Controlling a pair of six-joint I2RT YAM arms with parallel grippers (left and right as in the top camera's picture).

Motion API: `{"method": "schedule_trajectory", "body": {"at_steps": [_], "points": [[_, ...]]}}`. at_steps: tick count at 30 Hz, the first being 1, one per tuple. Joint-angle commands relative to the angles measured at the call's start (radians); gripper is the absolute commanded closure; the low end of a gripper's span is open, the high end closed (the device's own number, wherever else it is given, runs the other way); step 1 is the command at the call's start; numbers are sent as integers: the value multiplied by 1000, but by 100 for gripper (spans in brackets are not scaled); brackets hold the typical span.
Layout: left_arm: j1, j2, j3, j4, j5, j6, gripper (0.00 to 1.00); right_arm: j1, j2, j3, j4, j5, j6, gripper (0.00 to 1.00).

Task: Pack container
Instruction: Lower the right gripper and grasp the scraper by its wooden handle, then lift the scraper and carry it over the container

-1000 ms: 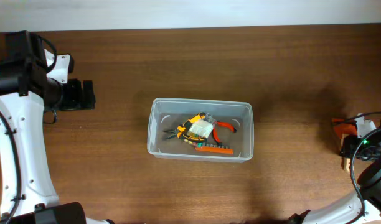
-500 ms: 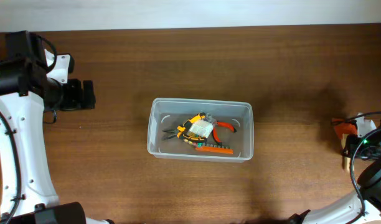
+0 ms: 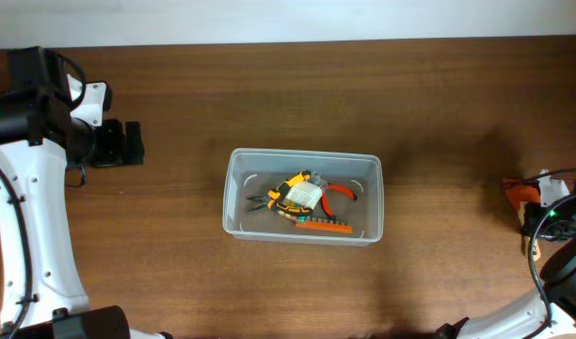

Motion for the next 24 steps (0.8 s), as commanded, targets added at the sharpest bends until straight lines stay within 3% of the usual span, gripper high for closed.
{"method": "schedule_trajectory", "body": {"at_steps": [1, 13, 24], "points": [[-2, 5, 11, 3, 11, -13, 1, 5, 13, -25, 11, 13, 4, 85], [-2, 5, 11, 3, 11, -13, 1, 52, -10, 114, -47, -3, 19, 89], [-2, 5, 11, 3, 11, -13, 1, 299, -23, 381, -206, -3, 19, 89]]}}
